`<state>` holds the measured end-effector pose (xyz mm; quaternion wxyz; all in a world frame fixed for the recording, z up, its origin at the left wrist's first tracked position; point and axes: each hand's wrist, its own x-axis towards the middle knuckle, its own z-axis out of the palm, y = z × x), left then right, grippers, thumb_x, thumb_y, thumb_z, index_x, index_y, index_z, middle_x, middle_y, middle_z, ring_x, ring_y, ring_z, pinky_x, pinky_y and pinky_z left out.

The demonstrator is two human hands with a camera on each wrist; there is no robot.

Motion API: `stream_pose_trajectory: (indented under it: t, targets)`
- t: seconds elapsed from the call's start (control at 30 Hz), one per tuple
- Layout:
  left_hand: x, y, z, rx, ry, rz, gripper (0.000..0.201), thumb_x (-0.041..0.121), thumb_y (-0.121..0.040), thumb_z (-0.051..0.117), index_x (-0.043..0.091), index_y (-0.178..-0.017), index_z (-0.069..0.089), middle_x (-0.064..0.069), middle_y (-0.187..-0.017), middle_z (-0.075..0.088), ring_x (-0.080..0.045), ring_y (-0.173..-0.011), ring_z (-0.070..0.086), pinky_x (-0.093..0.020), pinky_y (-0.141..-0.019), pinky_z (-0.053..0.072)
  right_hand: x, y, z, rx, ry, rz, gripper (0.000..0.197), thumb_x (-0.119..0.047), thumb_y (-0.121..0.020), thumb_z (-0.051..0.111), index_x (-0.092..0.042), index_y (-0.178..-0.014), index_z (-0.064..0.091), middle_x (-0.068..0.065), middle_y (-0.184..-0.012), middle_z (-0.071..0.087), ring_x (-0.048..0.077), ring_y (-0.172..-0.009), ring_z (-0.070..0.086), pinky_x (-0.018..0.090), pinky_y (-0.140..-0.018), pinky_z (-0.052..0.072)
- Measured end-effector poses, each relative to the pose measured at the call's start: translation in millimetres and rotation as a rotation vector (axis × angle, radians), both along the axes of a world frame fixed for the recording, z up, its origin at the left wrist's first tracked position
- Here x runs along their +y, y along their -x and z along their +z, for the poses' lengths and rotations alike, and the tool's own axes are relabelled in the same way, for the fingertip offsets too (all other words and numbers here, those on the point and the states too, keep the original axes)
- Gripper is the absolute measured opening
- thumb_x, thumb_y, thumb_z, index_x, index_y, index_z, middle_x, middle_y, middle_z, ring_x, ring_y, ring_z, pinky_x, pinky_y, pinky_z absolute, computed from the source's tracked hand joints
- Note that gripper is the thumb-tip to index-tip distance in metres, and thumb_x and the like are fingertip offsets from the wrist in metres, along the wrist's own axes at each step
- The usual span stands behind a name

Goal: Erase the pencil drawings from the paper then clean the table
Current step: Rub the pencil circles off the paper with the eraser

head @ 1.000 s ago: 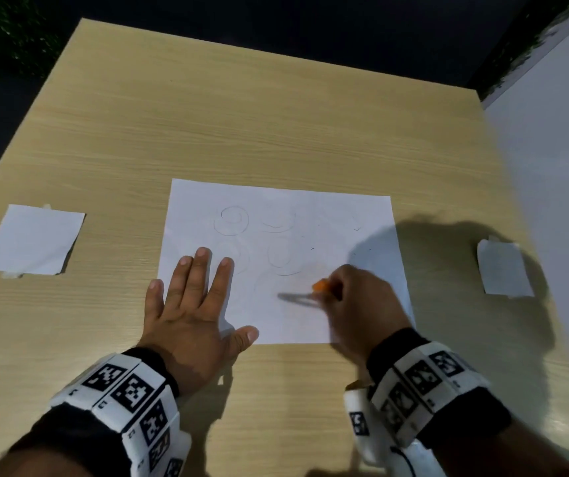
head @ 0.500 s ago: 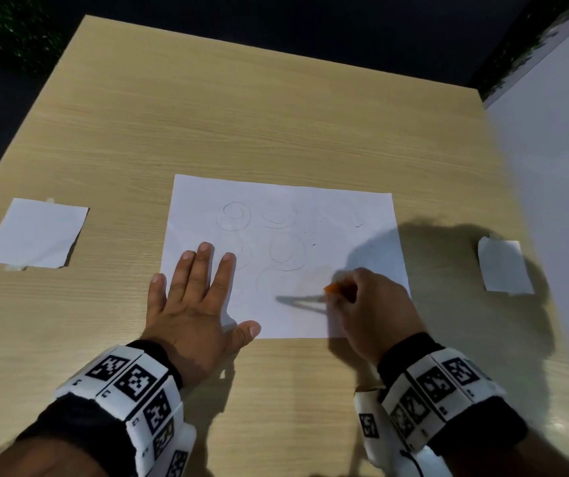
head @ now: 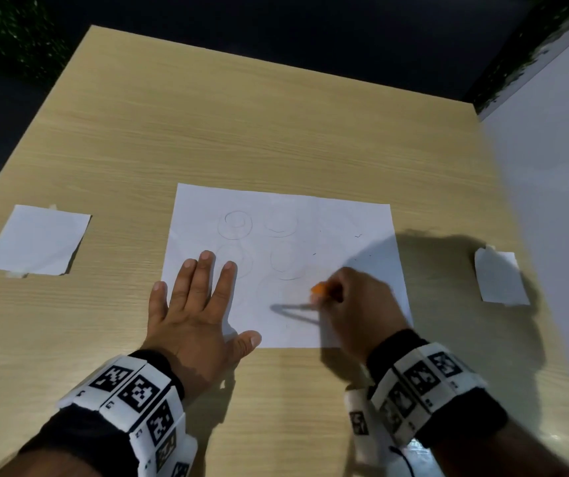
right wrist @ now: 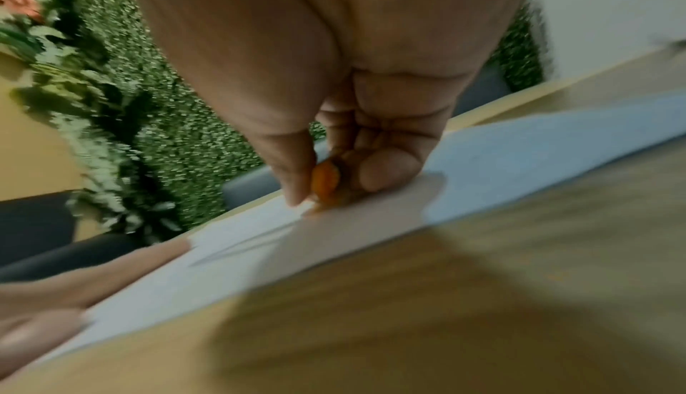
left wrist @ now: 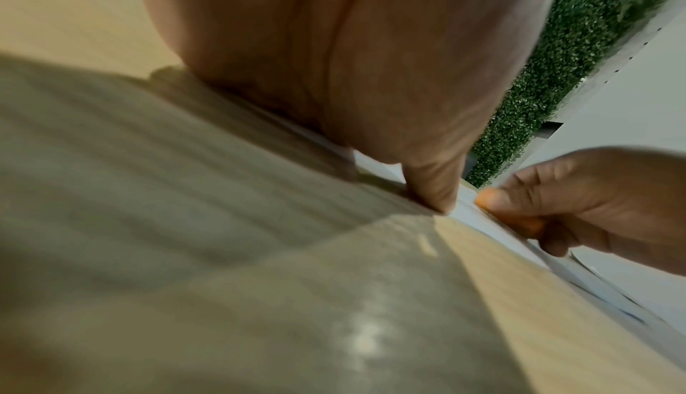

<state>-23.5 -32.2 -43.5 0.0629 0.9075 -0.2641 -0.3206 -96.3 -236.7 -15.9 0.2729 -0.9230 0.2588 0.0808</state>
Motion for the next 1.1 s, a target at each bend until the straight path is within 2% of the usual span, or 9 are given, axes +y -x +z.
stream_pose_trajectory:
  t: [0.1,0.2,0.33,0.53,0.67,0.83,0.9,1.0,1.1]
  targets:
    - [-0.8,0.7,1.6,-0.004,-0.017,-0.008,0.093,0.083,-0.057,-0.004,0.039,-0.125,-0.048,0.007,-0.135,-0.055,-0.013,-0.126,-0.048,-0.047,-0.109,-0.022,34.4,-5.9,-6.9,-0.098,-0.093,0.26,0.02,-0.031,-0.085,0.068,-0.012,-0.082,0.065,0.002,-0.08,0.069,0.018,-0.076,0.064,0.025,-0.067,0.05]
    - [0.0,0.2,0.4,-0.011,0.004,-0.004,0.093,0.084,-0.058,-0.002,0.04,-0.127,-0.045,0.008,-0.136,-0.054,-0.011,-0.126,-0.048,-0.045,-0.108,-0.022,24.6,-16.5,-10.4,-0.152,0.116,0.375,0.02,-0.027,-0.084,0.069,-0.009,-0.079,0.065,0.005,-0.077,0.065,0.022,-0.069,0.062,0.025,-0.058,0.046]
    - [1.9,0.4,-2.2,-0.008,0.0,-0.014,0.092,0.084,-0.06,-0.001,0.04,-0.127,-0.046,0.009,-0.134,-0.055,-0.011,-0.125,-0.049,-0.046,-0.109,-0.022,-13.9,-21.7,-4.6,0.02,0.092,0.013,0.028,-0.038,-0.094,0.051,-0.013,-0.092,0.063,0.002,-0.088,0.066,0.017,-0.081,0.06,0.024,-0.066,0.042]
    - [-0.8,1.4,-1.0,-0.011,-0.014,0.0,0.093,0.084,-0.057,-0.005,0.039,-0.128,-0.045,0.007,-0.136,-0.054,-0.013,-0.127,-0.047,-0.047,-0.11,-0.02,38.2,-19.1,-6.9,-0.063,-0.041,0.271,0.024,-0.037,-0.089,0.059,-0.013,-0.087,0.057,0.007,-0.087,0.067,0.024,-0.081,0.062,0.034,-0.074,0.052]
    - [-0.5,0.9,-1.3,-0.016,-0.008,0.003,0.093,0.084,-0.058,-0.002,0.04,-0.128,-0.044,0.008,-0.137,-0.053,-0.012,-0.126,-0.047,-0.046,-0.11,-0.021,25.6,-23.9,-11.3,-0.107,0.034,0.336,0.026,-0.035,-0.09,0.057,-0.01,-0.087,0.063,0.007,-0.083,0.064,0.028,-0.076,0.062,0.027,-0.062,0.043]
    - [-0.1,0.9,-2.7,-0.003,-0.007,-0.007,0.093,0.084,-0.058,-0.001,0.039,-0.128,-0.045,0.008,-0.135,-0.055,-0.012,-0.125,-0.049,-0.047,-0.109,-0.022,-7.9,-26.0,2.0,-0.003,0.114,0.024,0.025,-0.035,-0.094,0.05,-0.014,-0.084,0.056,0.001,-0.075,0.058,0.02,-0.075,0.06,0.024,-0.06,0.039]
    - [-1.0,1.2,-2.8,-0.008,-0.001,0.006,0.093,0.083,-0.058,-0.001,0.04,-0.128,-0.045,0.008,-0.135,-0.054,-0.012,-0.126,-0.048,-0.047,-0.109,-0.022,16.9,-24.1,1.8,-0.003,0.015,0.164,0.02,-0.027,-0.095,0.051,-0.011,-0.087,0.059,0.005,-0.082,0.061,0.021,-0.077,0.06,0.027,-0.065,0.047]
    - [-1.4,2.2,-2.3,-0.013,-0.011,0.008,0.093,0.083,-0.058,-0.002,0.039,-0.129,-0.043,0.008,-0.137,-0.052,-0.012,-0.128,-0.046,-0.047,-0.11,-0.02,54.6,-16.6,-9.0,-0.061,-0.185,0.255,0.019,-0.018,-0.088,0.059,-0.017,-0.071,0.05,0.007,-0.079,0.058,0.022,-0.073,0.055,0.03,-0.067,0.048]
    - [-0.3,0.8,-1.5,-0.013,0.001,0.011,0.093,0.083,-0.059,-0.001,0.04,-0.128,-0.044,0.009,-0.136,-0.054,-0.011,-0.127,-0.047,-0.046,-0.109,-0.022,33.3,-22.1,-12.1,-0.037,-0.129,0.219,0.012,-0.017,-0.091,0.057,-0.009,-0.083,0.059,0.01,-0.085,0.061,0.025,-0.079,0.057,0.03,-0.072,0.047]
